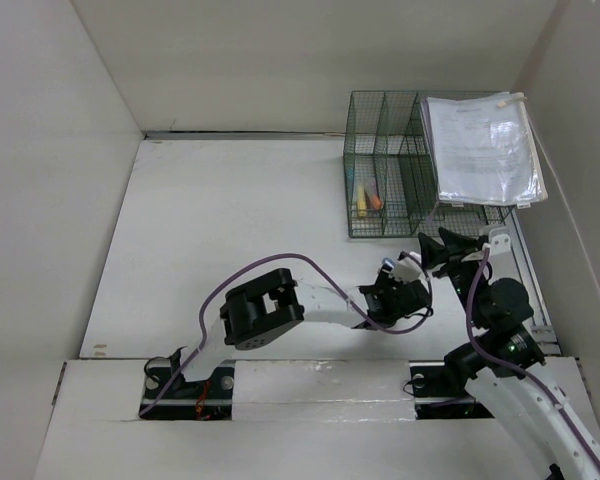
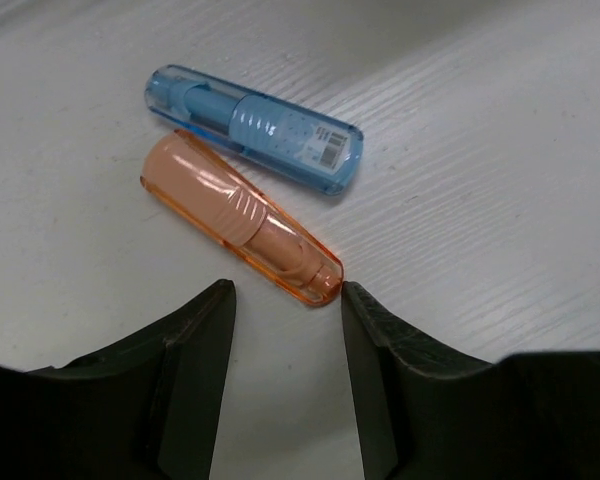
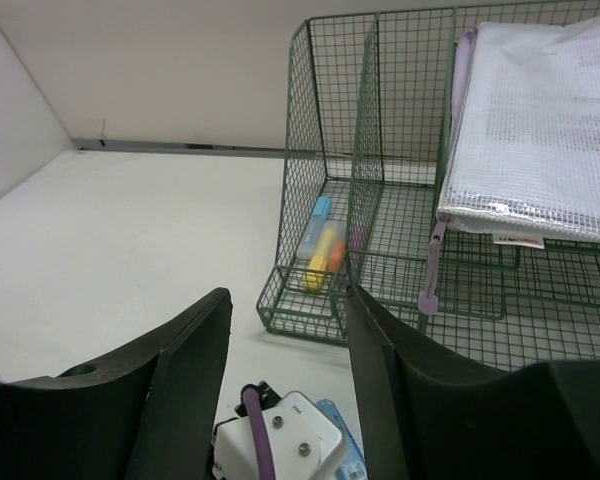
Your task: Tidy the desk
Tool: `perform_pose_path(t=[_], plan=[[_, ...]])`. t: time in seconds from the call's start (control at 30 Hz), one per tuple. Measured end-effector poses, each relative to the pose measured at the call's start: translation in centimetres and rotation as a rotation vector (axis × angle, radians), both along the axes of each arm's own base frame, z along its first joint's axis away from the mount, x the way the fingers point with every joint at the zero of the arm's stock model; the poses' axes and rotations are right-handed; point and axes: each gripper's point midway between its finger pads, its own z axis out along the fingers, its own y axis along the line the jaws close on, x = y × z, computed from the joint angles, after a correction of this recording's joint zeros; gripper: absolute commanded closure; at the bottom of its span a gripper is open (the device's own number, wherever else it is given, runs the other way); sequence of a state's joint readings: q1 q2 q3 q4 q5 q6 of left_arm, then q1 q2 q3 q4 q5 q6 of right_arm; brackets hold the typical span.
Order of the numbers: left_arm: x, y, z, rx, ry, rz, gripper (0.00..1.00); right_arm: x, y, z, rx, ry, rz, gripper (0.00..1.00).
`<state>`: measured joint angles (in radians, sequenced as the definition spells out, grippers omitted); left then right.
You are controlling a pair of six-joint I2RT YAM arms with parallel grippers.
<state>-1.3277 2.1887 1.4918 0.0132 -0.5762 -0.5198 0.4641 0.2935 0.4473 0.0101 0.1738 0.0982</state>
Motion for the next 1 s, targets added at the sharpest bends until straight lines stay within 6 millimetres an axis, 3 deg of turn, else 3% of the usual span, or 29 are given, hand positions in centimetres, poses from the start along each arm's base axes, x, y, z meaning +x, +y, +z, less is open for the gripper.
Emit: perform_pose_path(t=[0.13,0.3,0.4,0.6,0.8,1.0], plan=[[-0.1,1.3,0.0,0.021,-0.006,0.012,0.56,0.0,0.1,0.0,-0.002,0.002,0.005,0.45],[0.0,2.2,0.1,0.043,-0.015,0.026,0.39,0.1,0.3,-0.2,-0.005,0.006,0.009,0.45],[0.0,2.3,0.1,0.045,-0.015,0.027,0.37,0.3,0.4,-0.4,-0.01,0.015,0.014,0.45],[-0.1,1.9,0.5,0.038,-0.011,0.014,0.41,0.3,0.5,-0.5,-0.012,0.018,0.017,0.45],[0.5,0.1,1.5,-0.005,-0.031,0.005,0.5,0.3,0.5,-0.5,-0.012,0.018,0.017,0.45],[1.2,0.2,0.3,0.012,-0.031,0.011,0.55,0.3,0.5,-0.5,-0.012,0.018,0.017,0.45]])
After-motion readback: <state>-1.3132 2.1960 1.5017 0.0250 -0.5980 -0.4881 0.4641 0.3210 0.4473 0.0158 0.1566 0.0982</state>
